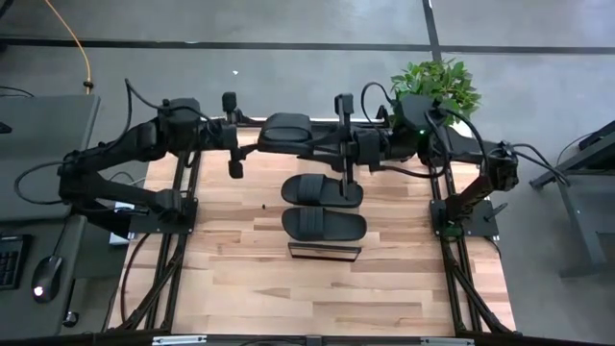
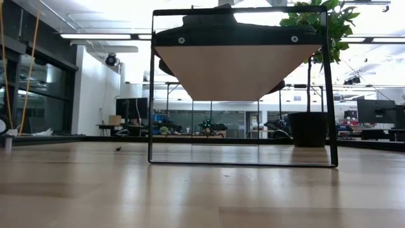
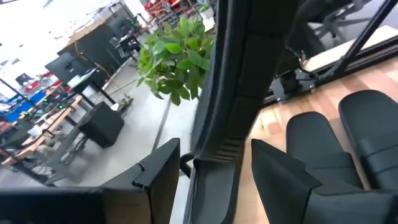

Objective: Pick and place slides into the shelf
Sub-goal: Put the black slipper on the shelf

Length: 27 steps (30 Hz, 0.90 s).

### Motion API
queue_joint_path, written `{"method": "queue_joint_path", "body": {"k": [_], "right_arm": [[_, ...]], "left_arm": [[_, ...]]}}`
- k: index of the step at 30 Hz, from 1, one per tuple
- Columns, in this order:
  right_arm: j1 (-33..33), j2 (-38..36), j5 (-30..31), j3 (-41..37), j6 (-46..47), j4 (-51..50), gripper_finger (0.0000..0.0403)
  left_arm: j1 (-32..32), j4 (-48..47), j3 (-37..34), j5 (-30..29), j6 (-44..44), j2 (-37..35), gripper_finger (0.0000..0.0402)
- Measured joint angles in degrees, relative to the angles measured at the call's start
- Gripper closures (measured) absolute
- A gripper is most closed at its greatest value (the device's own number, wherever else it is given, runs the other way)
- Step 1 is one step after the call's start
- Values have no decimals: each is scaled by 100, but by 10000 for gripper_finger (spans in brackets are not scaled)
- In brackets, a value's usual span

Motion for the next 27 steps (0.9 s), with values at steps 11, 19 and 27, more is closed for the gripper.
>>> {"method": "queue_joint_path", "body": {"k": [11, 19, 27], "right_arm": [[1, 143, -299, -7, -27, 220, 373], [2, 188, -320, -7, -94, 338, 373], [2, 188, -272, -7, -137, 354, 373]], "left_arm": [[211, 521, 0, 794, -13, 423, 218], [215, 443, 0, 866, 7, 579, 220], [213, 471, 0, 716, 152, 561, 244]]}}
